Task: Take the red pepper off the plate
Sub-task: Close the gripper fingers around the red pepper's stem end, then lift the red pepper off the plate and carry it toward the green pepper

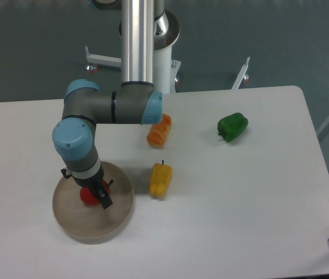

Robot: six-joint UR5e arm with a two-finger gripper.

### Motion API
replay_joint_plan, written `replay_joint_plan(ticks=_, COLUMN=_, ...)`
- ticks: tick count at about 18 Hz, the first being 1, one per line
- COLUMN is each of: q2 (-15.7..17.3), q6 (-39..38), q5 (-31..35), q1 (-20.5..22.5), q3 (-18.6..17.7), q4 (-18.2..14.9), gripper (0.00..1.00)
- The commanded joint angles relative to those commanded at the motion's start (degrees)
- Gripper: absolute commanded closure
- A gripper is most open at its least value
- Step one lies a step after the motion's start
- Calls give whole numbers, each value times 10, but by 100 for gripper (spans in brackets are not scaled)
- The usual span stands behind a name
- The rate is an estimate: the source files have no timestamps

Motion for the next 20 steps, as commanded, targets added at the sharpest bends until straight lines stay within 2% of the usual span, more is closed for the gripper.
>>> replay_joint_plan(ticks=1, q2=1, q6=1, q5=-1, q1=-1, q3=3, q4=0, gripper=73)
replay_joint_plan(ticks=2, q2=3, q6=-2, q5=-3, q1=-1, q3=6, q4=-3, gripper=83)
replay_joint_plan(ticks=7, q2=34, q6=-14, q5=-5, q1=7, q3=9, q4=-13, gripper=83)
replay_joint_plan(ticks=10, q2=61, q6=-16, q5=-7, q1=40, q3=11, q4=-28, gripper=83)
replay_joint_plan(ticks=15, q2=105, q6=2, q5=-53, q1=133, q3=34, q4=-97, gripper=83)
replay_joint_plan(ticks=20, q2=119, q6=128, q5=-48, q1=224, q3=72, q4=-199, gripper=87)
